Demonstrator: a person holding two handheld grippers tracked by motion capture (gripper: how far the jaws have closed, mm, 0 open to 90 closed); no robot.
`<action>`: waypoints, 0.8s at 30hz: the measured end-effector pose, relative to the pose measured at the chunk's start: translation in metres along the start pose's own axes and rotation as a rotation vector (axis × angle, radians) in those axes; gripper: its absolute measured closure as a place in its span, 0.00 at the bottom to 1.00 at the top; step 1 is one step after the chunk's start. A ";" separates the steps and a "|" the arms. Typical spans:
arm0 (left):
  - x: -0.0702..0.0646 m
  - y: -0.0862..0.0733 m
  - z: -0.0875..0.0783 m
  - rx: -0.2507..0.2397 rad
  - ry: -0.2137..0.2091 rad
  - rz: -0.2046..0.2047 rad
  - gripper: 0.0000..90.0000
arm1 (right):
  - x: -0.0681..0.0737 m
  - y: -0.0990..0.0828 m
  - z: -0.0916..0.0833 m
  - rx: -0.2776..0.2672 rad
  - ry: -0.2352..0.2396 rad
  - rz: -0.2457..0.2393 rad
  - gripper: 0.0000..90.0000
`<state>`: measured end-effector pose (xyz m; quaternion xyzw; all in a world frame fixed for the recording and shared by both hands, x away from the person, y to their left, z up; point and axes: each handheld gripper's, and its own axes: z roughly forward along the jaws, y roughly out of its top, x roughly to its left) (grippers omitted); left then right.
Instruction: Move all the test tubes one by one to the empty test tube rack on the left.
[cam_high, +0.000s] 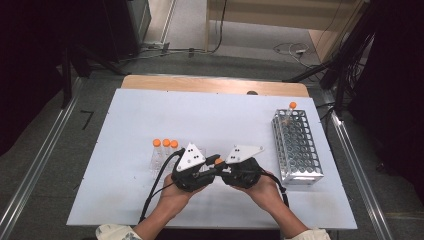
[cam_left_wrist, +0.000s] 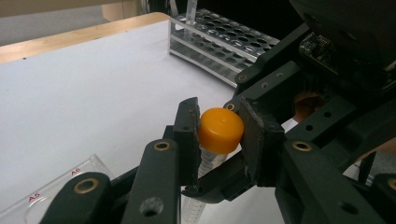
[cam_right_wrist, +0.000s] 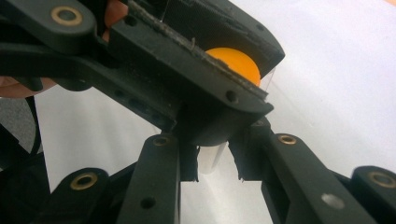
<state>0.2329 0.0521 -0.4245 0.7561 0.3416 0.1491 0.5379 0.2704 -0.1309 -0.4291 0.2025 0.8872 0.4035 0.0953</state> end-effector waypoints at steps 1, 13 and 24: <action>0.000 0.001 -0.001 -0.005 -0.003 -0.005 0.78 | 0.000 0.000 0.000 -0.007 0.004 -0.003 0.72; 0.018 0.024 -0.032 -0.110 0.023 -0.046 0.78 | -0.003 0.000 0.001 0.006 -0.008 0.041 0.22; 0.043 0.032 -0.057 -0.170 0.155 -0.054 0.78 | -0.007 -0.002 0.001 0.009 -0.032 0.073 0.16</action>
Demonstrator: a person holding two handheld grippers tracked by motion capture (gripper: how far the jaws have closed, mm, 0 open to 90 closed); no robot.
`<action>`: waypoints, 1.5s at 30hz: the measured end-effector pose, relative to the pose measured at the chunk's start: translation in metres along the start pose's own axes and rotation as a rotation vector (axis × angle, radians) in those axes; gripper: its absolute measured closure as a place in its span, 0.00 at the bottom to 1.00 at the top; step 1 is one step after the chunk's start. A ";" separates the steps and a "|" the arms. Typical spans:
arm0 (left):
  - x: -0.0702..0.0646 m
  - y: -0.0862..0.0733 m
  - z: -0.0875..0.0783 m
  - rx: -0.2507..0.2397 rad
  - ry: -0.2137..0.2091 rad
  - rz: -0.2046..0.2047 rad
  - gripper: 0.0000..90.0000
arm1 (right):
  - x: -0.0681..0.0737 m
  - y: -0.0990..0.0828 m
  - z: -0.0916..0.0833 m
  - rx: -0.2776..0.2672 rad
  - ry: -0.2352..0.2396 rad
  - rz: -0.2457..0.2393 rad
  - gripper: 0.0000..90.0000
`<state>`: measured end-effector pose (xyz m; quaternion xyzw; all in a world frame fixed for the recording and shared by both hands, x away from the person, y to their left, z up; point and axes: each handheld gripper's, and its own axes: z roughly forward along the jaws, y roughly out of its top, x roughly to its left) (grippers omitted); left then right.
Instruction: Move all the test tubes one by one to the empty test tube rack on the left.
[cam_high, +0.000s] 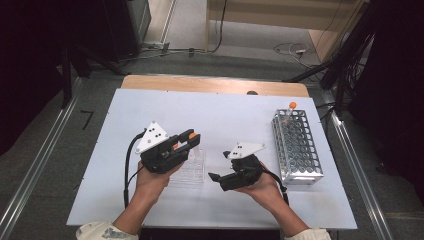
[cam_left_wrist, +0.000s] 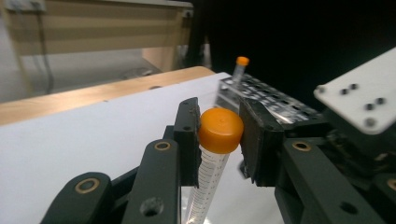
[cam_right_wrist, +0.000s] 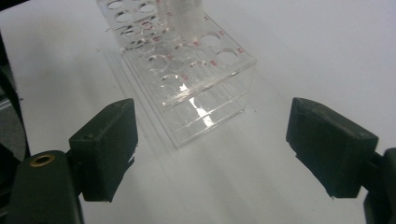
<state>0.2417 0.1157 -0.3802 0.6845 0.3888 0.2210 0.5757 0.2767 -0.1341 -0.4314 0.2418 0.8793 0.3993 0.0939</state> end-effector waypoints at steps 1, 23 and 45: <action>0.002 0.000 0.000 -0.001 0.008 -0.001 0.78 | 0.000 0.000 0.000 -0.002 -0.004 0.000 0.16; 0.026 -0.018 0.011 0.063 0.116 -0.006 0.78 | -0.004 -0.001 -0.001 -0.007 -0.010 0.019 0.15; 0.027 -0.037 0.018 0.156 0.122 0.002 0.77 | -0.007 -0.002 -0.003 -0.006 -0.008 0.034 0.15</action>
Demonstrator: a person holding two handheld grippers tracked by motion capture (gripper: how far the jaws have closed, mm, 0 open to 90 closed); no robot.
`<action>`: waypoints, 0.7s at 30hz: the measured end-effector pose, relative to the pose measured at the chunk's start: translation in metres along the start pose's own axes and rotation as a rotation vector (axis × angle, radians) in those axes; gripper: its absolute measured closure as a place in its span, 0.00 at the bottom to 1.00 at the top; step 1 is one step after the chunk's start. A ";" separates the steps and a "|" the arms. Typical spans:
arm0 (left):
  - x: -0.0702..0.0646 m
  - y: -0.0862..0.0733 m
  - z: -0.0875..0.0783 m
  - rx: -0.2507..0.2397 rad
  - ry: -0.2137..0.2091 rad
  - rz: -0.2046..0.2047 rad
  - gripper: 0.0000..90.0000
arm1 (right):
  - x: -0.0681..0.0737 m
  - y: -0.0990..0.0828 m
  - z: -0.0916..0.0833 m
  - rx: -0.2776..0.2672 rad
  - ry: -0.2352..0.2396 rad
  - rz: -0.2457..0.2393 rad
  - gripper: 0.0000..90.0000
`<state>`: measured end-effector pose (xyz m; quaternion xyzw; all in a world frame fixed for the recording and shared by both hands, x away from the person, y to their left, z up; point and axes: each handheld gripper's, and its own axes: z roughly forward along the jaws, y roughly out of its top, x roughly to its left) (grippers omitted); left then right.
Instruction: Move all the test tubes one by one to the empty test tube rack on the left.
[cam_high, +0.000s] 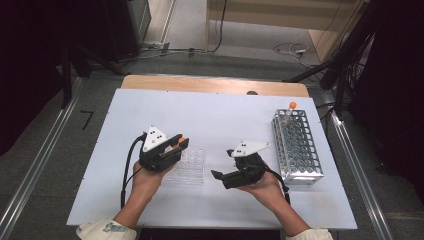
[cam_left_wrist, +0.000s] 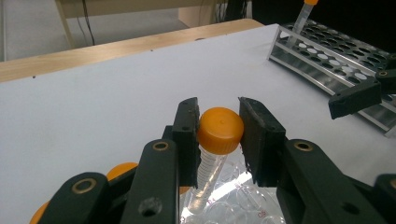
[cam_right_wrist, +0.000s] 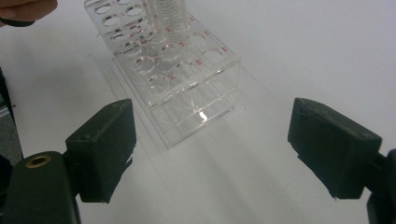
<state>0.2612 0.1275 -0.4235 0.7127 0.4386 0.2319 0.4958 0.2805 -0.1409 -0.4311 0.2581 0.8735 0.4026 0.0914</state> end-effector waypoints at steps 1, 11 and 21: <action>0.000 0.000 0.000 0.000 0.000 0.000 0.77 | 0.000 0.000 0.000 0.001 0.000 0.001 0.15; 0.000 0.001 -0.002 -0.008 -0.023 -0.009 0.66 | 0.000 0.000 0.001 0.003 0.004 0.002 0.15; -0.008 0.004 -0.004 -0.041 -0.006 -0.004 0.34 | -0.004 0.000 -0.002 -0.009 -0.005 0.009 0.15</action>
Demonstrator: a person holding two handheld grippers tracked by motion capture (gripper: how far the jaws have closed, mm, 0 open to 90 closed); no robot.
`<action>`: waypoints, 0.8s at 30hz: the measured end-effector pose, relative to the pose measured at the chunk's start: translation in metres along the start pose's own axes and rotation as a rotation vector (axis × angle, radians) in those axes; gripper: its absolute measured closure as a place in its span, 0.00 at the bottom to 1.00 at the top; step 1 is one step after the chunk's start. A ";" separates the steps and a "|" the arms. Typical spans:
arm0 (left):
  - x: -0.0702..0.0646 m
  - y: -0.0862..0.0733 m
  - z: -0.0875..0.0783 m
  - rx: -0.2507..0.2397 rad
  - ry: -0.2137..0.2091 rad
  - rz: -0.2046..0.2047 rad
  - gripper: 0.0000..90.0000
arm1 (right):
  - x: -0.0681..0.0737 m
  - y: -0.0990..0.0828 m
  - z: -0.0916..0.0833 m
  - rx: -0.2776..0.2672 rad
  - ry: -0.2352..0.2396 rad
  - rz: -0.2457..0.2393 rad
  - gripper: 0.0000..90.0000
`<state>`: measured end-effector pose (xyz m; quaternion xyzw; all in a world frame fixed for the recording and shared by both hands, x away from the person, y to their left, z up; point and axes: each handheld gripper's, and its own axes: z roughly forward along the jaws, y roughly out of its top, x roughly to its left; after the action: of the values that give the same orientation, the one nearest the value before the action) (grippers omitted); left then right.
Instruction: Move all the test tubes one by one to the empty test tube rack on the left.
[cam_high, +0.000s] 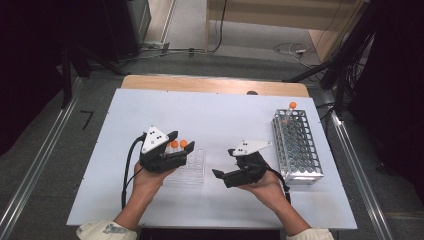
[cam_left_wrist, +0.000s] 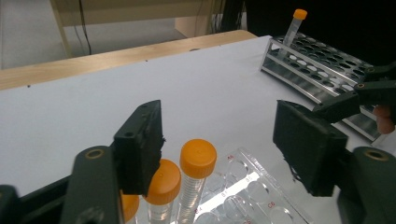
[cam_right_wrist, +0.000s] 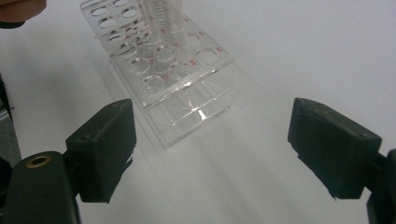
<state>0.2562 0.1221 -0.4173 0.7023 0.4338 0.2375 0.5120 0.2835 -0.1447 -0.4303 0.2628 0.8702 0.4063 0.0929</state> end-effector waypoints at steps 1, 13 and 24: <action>-0.001 0.000 0.000 0.002 0.002 -0.003 0.31 | -0.001 0.000 -0.001 -0.003 -0.003 0.002 0.15; 0.000 0.002 -0.001 0.000 -0.001 -0.035 0.25 | -0.036 0.000 -0.031 -0.079 -0.128 0.082 0.15; -0.003 0.002 -0.001 0.003 -0.015 -0.028 0.26 | -0.087 -0.011 -0.070 -0.135 -0.435 0.237 0.15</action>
<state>0.2550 0.1196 -0.4147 0.6986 0.4401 0.2248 0.5174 0.3268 -0.2431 -0.3977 0.4372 0.7638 0.4056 0.2469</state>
